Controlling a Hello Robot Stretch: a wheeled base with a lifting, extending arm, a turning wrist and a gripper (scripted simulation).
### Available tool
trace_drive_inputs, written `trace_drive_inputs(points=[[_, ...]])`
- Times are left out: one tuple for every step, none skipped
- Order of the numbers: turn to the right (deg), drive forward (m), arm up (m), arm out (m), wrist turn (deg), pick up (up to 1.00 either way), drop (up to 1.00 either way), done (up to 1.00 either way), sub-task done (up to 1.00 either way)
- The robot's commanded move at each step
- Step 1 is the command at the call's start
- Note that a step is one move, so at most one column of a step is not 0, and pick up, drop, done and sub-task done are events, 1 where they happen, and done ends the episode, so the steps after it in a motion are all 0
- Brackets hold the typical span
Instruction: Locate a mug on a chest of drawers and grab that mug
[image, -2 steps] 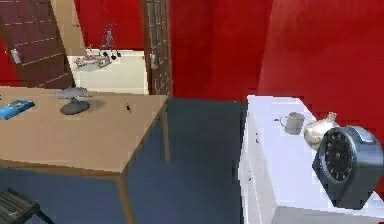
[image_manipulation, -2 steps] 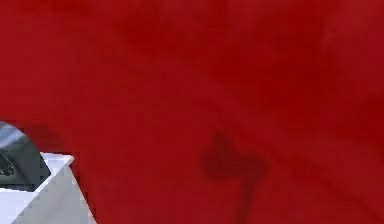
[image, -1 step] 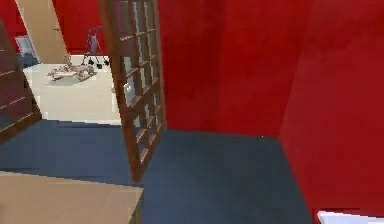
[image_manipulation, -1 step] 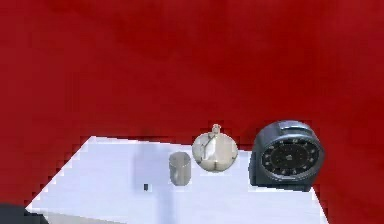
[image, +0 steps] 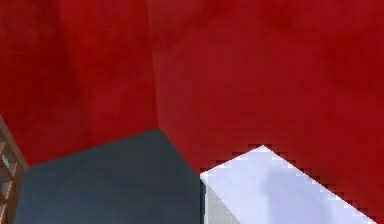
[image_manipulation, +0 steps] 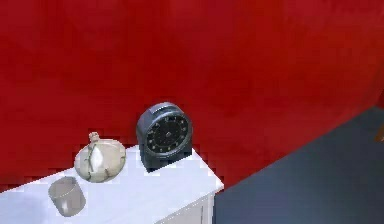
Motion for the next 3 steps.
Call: trace_drive_inputs(points=[[0.0,0.05,0.0,0.0,0.0,0.0,0.0,0.0,0.0],[-27.0,0.0,0.0,0.0,0.0,0.0,0.0,0.0,0.0],[0.0,0.0,0.5,0.0,0.0,0.0,0.0,0.0,0.0]])
